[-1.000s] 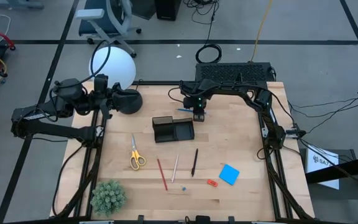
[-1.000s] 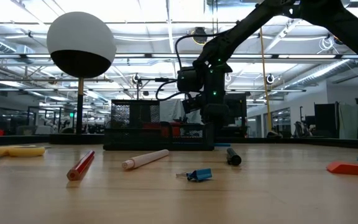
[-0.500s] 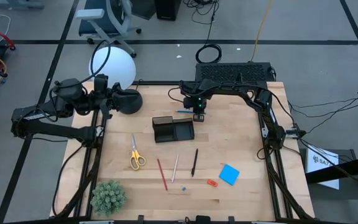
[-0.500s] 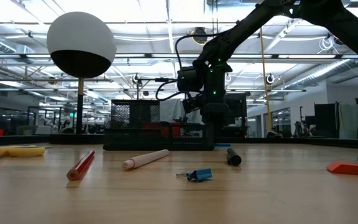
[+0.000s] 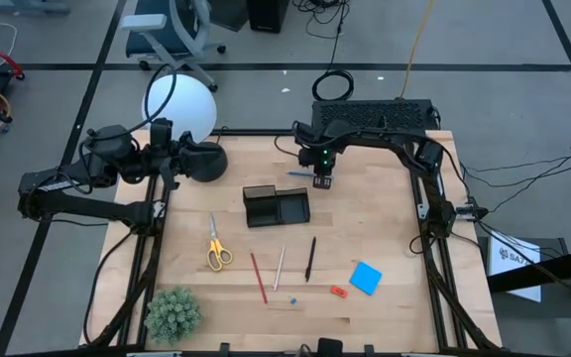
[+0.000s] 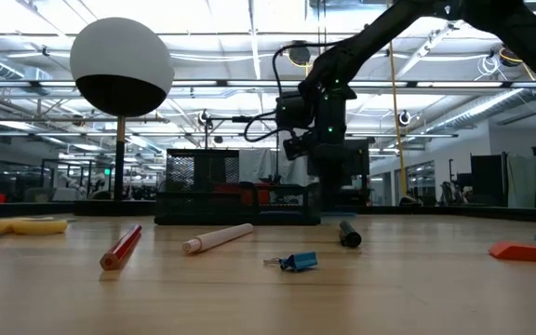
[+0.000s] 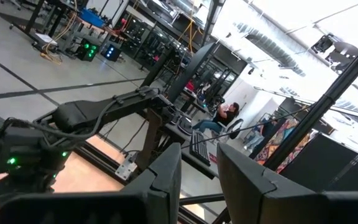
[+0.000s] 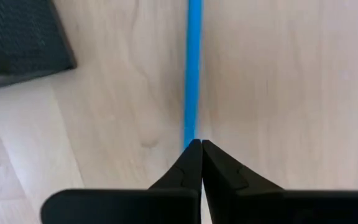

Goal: Pick and place office supplies into organizer
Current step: Put the blue pencil into the black organizer

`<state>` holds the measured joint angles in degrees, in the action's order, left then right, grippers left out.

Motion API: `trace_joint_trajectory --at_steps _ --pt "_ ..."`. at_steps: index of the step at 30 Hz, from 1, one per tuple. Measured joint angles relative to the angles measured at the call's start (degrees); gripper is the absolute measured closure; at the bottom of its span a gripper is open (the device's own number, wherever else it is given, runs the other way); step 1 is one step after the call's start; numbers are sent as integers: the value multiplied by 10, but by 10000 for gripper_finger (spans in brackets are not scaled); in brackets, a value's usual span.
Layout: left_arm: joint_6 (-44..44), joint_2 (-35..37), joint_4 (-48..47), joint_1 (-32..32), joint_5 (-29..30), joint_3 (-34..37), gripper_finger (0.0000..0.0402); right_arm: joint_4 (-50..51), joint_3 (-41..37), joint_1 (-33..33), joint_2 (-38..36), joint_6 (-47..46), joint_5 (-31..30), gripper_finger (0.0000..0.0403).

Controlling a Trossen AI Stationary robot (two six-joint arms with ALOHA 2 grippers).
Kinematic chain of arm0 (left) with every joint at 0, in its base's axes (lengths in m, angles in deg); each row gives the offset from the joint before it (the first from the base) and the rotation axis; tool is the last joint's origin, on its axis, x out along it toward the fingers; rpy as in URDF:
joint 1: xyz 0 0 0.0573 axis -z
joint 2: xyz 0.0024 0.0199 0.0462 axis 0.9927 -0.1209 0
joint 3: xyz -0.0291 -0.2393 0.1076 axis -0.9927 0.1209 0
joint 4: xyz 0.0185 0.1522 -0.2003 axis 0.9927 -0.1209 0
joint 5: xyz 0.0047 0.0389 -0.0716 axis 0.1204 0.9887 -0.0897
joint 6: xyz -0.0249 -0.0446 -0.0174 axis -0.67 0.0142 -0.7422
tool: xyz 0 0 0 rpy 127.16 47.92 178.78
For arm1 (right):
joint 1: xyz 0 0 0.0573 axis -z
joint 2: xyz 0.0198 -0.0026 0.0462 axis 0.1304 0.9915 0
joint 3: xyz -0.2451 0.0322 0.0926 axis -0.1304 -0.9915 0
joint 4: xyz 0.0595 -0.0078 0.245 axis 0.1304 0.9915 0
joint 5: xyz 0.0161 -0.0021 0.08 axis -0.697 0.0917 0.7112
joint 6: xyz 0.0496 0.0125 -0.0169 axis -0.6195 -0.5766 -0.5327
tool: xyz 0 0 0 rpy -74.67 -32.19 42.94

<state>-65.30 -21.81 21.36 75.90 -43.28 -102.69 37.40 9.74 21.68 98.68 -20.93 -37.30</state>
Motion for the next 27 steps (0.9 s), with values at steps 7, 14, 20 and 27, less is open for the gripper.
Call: trace_joint_trajectory --at_steps 7,14,20,27 --pt "1 0 0 0 0 0 304 -2 2 11 -18 -25 14 402" --pt "1 0 0 0 0 0 304 10 2 11 -19 -25 50 390" --pt "1 0 0 0 0 0 304 19 2 1 -19 -31 58 348" --pt "9 0 0 0 0 0 304 19 2 -8 -19 -20 49 271"
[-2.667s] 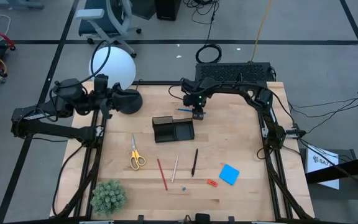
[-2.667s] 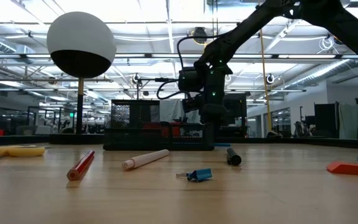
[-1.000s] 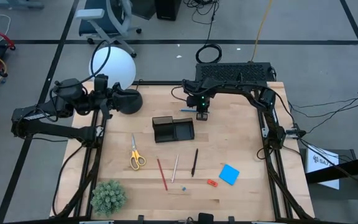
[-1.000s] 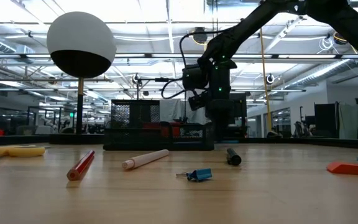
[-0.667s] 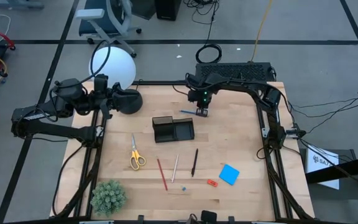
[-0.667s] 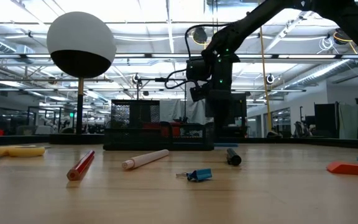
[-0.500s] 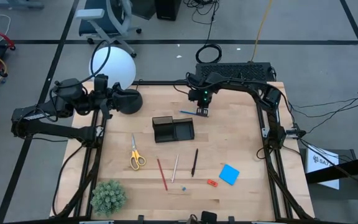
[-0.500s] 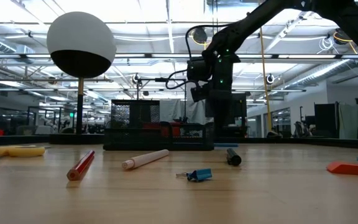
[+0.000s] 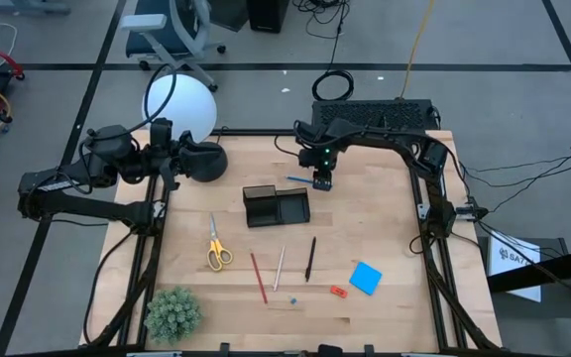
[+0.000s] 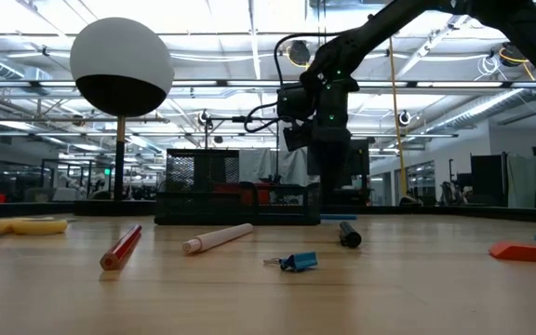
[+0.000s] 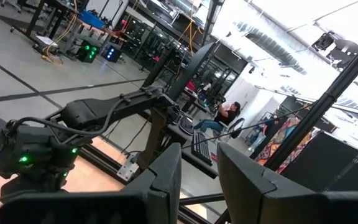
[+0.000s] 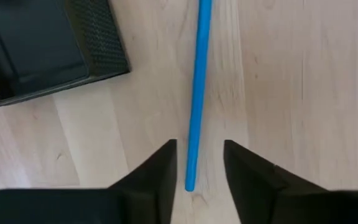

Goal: Pick and place office supplies into organizer
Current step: Put the blue pencil into the black organizer

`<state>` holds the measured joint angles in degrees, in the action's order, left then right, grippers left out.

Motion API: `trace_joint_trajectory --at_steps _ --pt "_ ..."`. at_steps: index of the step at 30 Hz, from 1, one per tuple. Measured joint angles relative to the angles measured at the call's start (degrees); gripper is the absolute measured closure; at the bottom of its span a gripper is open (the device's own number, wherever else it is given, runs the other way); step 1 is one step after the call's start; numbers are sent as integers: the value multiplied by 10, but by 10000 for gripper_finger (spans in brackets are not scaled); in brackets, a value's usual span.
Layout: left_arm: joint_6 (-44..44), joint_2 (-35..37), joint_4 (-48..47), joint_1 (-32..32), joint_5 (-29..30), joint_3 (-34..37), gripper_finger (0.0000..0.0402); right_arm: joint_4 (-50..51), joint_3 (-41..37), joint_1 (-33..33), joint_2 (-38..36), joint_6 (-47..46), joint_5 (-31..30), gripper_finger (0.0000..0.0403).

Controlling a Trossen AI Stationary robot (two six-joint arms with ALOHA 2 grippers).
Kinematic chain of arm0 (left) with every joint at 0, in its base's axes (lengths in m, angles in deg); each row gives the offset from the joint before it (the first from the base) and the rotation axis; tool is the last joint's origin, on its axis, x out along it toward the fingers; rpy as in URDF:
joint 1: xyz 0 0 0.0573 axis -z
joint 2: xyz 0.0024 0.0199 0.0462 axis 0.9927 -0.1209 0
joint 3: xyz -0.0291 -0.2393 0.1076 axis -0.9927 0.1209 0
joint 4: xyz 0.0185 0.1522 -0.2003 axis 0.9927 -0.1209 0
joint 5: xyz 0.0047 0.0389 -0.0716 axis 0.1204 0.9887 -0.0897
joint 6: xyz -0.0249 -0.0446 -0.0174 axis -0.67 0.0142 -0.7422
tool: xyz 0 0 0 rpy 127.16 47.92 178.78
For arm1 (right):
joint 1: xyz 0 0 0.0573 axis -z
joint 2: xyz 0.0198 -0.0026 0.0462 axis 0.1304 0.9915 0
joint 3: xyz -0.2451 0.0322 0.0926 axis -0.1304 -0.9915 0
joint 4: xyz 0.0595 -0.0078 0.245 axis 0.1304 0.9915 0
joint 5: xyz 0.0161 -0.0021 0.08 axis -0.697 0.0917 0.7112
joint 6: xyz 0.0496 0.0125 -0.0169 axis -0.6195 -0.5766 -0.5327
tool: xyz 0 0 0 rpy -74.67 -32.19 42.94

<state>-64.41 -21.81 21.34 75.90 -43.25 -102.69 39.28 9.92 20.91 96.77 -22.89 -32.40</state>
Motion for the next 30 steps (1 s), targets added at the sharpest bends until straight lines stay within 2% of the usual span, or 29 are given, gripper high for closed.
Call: trace_joint_trajectory --at_steps 4,7,18,30 --pt "2 0 0 0 0 0 304 -1 0 0 -1 4 -10 246" --pt "2 0 0 0 0 0 304 -1 0 0 -1 10 -10 242" --pt "6 0 -1 0 -1 0 304 -7 -19 -3 5 2 -10 266" --pt "8 0 -1 0 -16 0 304 -30 -69 -9 5 -19 -11 270"
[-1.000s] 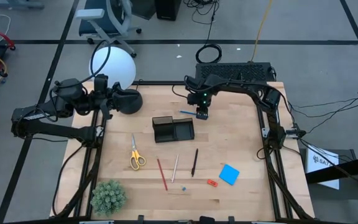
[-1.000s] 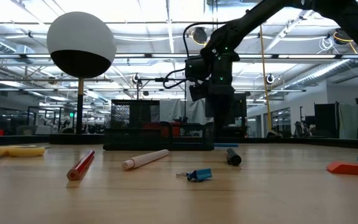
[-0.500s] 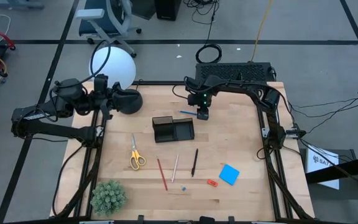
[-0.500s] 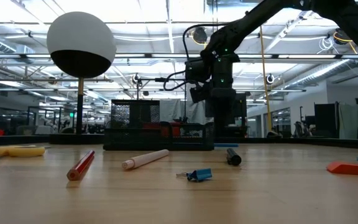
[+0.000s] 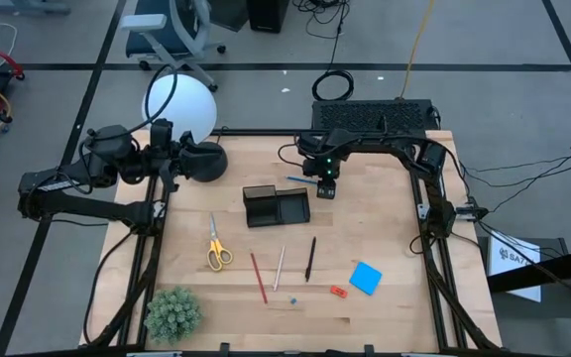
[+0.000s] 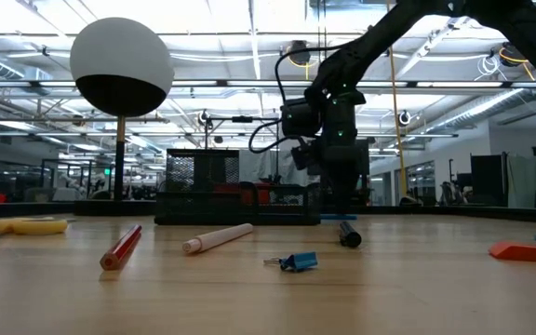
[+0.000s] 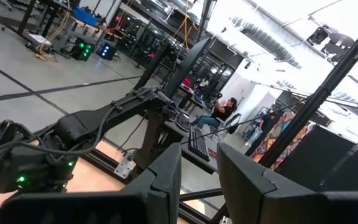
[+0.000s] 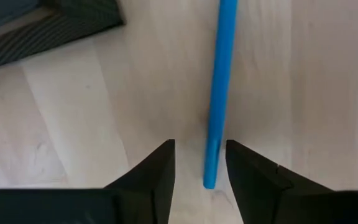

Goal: Pick and place office supplies into organizer
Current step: Put the blue pencil into the black organizer

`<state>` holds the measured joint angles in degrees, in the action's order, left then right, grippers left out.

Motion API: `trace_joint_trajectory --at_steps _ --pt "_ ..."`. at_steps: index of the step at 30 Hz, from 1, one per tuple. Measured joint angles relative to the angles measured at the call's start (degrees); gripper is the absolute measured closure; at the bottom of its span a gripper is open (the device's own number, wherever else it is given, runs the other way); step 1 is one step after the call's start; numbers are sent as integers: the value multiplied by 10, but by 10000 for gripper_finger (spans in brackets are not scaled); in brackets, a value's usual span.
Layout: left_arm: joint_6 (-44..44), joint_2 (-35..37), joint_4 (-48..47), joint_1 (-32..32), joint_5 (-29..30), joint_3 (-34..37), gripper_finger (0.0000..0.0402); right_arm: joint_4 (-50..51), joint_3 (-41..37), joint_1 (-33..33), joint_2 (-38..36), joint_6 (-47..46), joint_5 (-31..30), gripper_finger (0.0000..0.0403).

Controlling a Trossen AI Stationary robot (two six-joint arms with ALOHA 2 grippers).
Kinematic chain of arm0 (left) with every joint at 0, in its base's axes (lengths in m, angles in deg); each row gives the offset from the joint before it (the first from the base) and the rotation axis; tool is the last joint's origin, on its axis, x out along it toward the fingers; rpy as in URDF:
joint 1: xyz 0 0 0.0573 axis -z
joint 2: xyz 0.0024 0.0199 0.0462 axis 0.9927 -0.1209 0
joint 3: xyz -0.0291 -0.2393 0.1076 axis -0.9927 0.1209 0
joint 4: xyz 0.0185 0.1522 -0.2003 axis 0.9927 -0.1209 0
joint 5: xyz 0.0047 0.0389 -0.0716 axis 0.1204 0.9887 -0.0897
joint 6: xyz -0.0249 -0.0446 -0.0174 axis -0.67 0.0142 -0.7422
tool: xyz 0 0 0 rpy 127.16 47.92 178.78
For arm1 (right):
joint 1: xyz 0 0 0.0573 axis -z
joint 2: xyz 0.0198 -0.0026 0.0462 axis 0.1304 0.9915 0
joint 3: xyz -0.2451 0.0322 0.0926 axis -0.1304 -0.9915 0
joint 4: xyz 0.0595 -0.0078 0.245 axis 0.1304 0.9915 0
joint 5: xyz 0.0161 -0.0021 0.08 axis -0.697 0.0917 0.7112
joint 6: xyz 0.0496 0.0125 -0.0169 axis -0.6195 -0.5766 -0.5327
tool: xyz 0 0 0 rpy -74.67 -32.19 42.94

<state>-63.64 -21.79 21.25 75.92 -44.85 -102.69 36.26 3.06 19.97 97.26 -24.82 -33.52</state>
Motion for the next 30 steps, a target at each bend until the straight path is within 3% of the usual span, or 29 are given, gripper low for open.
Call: trace_joint_trajectory --at_steps 16,25,30 --pt "-4 0 -6 0 -2 0 304 -72 -45 -4 -5 -14 -3 273" --pt "-4 0 -9 0 -2 0 304 -85 -59 -37 -3 7 -87 273" --pt "-5 0 -9 0 -2 0 304 -91 -60 -51 -3 10 -96 273"
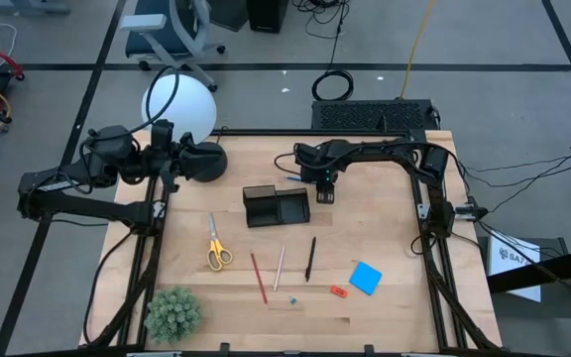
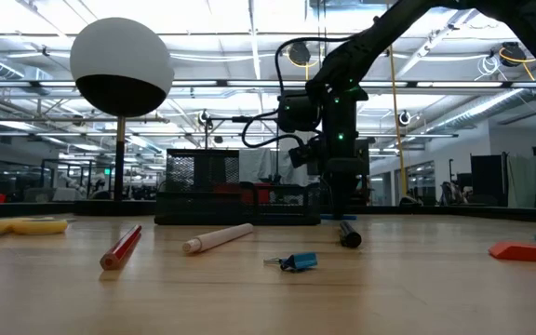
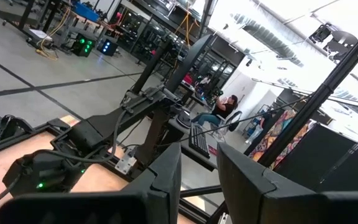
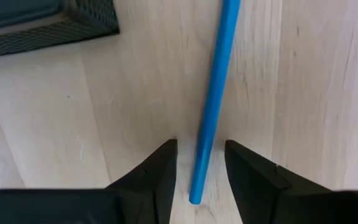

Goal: Pick and place office supplies into organizer
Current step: Put the blue pencil into the black organizer

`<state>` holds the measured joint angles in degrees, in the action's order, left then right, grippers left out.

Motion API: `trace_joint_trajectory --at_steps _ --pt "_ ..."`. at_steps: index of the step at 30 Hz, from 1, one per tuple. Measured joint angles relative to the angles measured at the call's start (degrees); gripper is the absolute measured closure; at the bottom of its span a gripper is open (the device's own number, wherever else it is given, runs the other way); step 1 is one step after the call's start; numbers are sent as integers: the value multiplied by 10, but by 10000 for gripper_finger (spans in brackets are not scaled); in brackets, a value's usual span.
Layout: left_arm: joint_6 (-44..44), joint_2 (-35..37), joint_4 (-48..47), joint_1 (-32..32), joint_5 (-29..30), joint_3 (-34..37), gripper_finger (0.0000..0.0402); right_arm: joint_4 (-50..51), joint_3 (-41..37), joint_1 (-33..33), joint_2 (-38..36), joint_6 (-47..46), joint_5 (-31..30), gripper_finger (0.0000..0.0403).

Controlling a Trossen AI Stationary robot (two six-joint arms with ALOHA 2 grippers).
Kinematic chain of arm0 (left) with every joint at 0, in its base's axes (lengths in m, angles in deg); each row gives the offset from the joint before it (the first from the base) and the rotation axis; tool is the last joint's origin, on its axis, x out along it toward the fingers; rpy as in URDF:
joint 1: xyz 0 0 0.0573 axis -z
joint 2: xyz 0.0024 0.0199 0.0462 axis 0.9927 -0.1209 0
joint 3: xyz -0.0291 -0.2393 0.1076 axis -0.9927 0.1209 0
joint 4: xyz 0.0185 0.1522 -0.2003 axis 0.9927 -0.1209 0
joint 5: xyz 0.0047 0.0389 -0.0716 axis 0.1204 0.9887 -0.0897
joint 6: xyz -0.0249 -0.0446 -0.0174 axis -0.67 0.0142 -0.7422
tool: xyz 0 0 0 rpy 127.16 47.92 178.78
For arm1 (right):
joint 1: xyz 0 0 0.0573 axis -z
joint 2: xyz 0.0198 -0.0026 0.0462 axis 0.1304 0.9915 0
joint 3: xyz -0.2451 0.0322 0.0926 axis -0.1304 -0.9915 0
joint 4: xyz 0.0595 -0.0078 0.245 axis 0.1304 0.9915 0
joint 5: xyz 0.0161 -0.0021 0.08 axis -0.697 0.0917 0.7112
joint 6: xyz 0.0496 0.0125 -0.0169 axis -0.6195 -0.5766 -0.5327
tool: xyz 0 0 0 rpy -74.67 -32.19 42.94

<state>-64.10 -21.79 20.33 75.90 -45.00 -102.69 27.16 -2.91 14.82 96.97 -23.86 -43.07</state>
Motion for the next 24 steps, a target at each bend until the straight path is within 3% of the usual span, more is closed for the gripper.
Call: trace_joint_trajectory --at_steps 8,18,24 --pt "-4 0 -4 0 0 0 304 -1 0 12 1 -12 40 273" --pt "-6 0 -4 0 0 0 304 -2 0 22 1 -7 45 274" --pt "-6 0 -4 0 0 0 304 -2 0 22 1 -7 43 302"
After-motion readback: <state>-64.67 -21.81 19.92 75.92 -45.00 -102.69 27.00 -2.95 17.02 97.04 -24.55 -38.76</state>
